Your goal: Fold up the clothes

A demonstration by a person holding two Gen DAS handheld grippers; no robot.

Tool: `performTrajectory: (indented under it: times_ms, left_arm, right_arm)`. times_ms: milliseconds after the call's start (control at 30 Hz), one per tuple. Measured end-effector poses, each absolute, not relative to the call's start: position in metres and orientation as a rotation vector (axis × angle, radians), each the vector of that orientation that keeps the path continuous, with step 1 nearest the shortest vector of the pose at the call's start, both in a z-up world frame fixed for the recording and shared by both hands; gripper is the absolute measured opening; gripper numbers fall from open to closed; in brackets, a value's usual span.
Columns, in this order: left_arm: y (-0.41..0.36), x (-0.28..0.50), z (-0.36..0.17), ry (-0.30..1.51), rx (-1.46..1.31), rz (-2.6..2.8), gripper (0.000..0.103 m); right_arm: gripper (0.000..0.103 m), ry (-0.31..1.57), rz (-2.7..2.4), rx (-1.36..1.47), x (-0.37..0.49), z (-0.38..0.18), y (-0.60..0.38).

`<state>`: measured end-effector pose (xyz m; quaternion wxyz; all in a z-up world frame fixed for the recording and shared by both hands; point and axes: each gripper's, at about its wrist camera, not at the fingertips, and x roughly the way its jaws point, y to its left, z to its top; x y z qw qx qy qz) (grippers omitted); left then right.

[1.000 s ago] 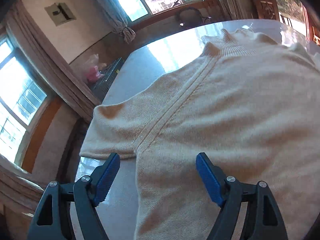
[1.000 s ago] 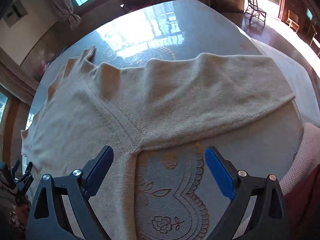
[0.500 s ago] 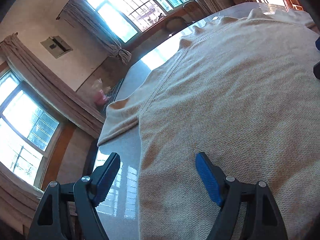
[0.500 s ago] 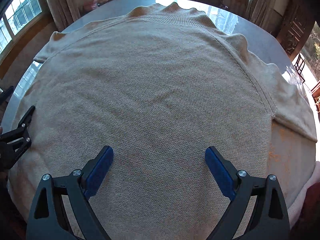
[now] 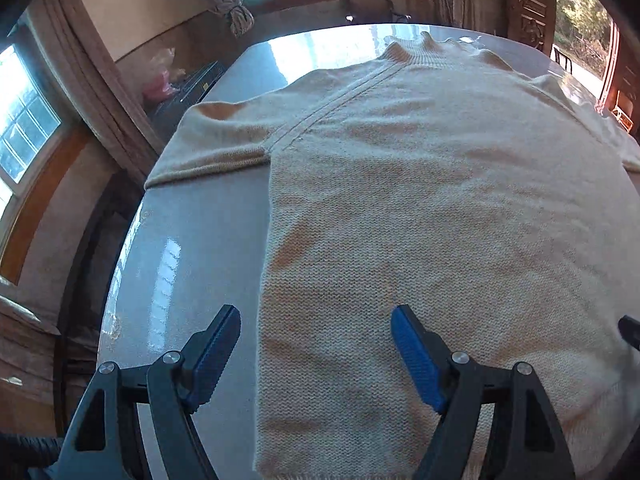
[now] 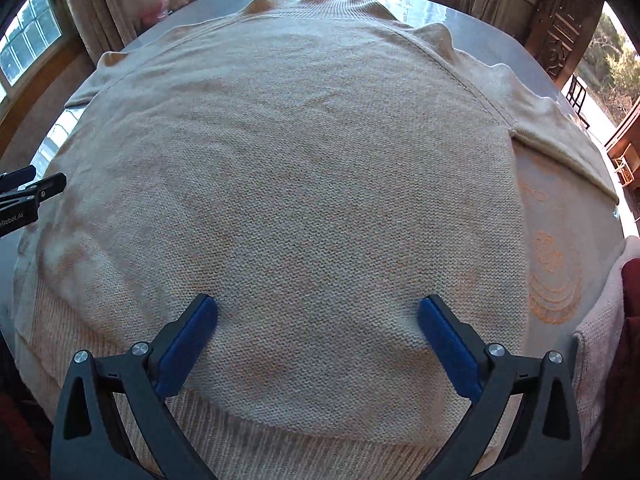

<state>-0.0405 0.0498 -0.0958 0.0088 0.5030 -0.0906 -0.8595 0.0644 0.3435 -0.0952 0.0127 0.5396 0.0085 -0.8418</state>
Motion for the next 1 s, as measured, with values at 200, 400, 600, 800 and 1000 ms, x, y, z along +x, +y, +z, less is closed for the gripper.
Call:
performTrajectory:
  times_ms: [200,400,600,800,1000]
  left_arm:
    - [0.066,-0.074,-0.072,-0.231,1.486,-2.749,0.080]
    - [0.098,-0.096,-0.090,-0.312,1.520,-2.741,0.080]
    - [0.102,-0.078,-0.111,-0.345,1.488,-2.762,0.080]
    - [0.092,-0.040,-0.112,-0.391,1.408,-2.833,0.081]
    - [0.081,-0.003,-0.112,-0.413,1.380,-2.896,0.081]
  right_arm:
    - [0.103,0.000,-2.642,1.677,0.045,-0.081,0.349]
    - [0.103,-0.014,-2.648,1.705,0.006,-0.085,0.353]
    - [0.103,0.068,-2.615,1.751,-0.002,-0.111,0.345]
    - [0.103,0.034,-2.602,1.726,0.032,-0.114,0.345]
    - [0.103,0.059,-2.572,1.694,0.082,-0.113,0.347]
